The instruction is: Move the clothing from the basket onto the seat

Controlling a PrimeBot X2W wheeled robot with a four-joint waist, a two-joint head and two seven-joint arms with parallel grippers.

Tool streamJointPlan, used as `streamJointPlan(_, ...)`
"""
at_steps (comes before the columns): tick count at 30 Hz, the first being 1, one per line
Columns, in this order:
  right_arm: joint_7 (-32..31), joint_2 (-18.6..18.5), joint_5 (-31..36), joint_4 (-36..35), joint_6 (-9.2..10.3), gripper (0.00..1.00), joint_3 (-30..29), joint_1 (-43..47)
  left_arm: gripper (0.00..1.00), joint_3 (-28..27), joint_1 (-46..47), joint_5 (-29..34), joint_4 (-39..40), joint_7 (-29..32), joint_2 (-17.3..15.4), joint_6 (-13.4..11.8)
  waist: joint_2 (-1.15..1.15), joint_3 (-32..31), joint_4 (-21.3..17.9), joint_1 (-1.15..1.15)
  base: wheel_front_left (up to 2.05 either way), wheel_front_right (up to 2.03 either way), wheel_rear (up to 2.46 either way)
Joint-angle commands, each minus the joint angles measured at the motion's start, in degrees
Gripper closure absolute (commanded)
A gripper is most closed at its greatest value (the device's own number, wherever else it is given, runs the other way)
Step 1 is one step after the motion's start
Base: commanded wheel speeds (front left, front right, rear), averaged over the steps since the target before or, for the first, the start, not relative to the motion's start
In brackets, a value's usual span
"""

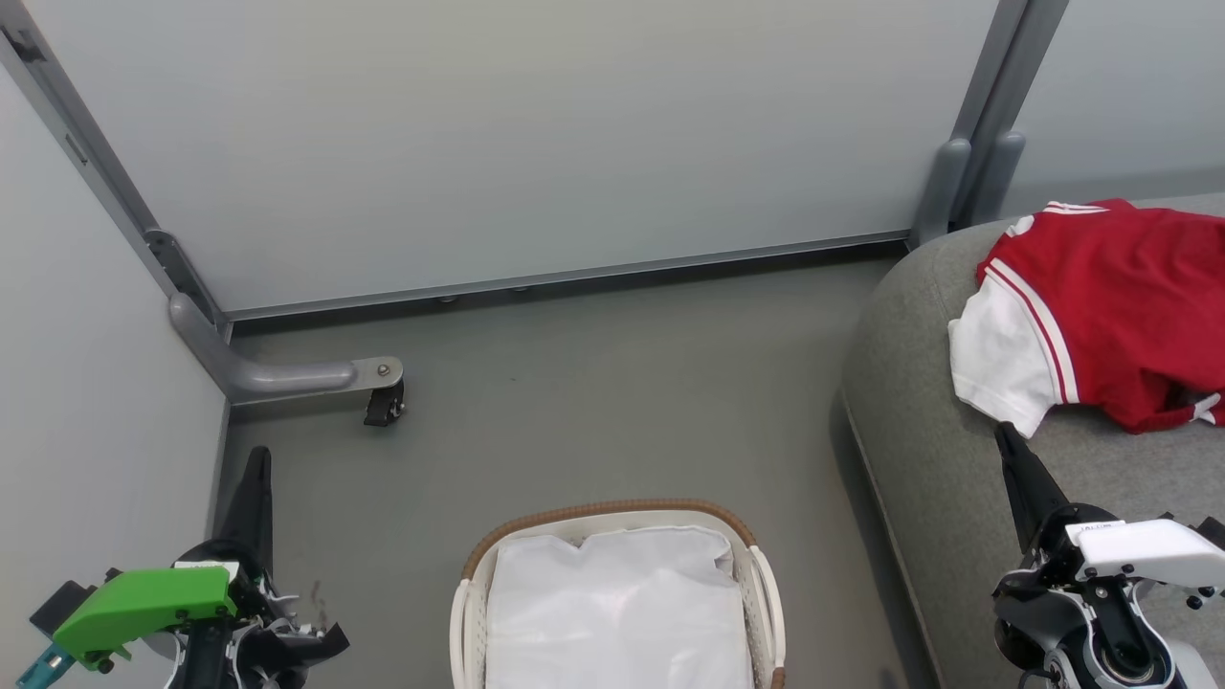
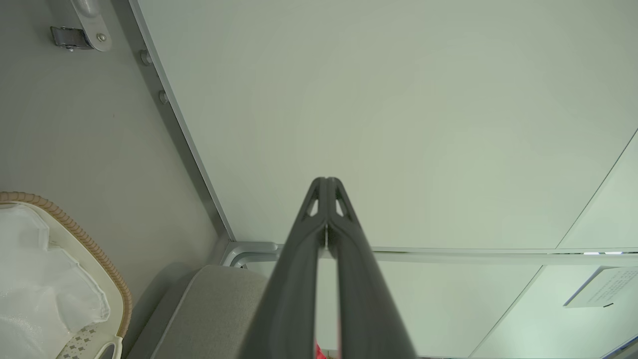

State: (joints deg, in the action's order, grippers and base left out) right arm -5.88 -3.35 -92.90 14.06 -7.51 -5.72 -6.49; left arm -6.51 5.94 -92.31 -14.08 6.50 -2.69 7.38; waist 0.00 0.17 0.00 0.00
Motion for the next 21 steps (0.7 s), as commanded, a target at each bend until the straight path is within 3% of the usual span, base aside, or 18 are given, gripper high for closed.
streamJointPlan(1, -0.26, -0.20, -0.25, -0.19, 0.04, 1.00, -0.19, 0.71, 1.00, -0.15, 0.60, -0.19, 0.08, 0.27, -0.35, 0.23, 0.00, 0.00, 0.00, 0.00, 0.00, 0.00, 0.00)
streamJointPlan(21, -0.41, -0.02, 0.02, -0.17, 0.03, 1.00, -0.38, 0.68, 1.00, -0.14, 0.59, -0.18, 0.08, 0.27, -0.35, 0.23, 0.00, 0.00, 0.00, 0.00, 0.00, 0.00, 0.00)
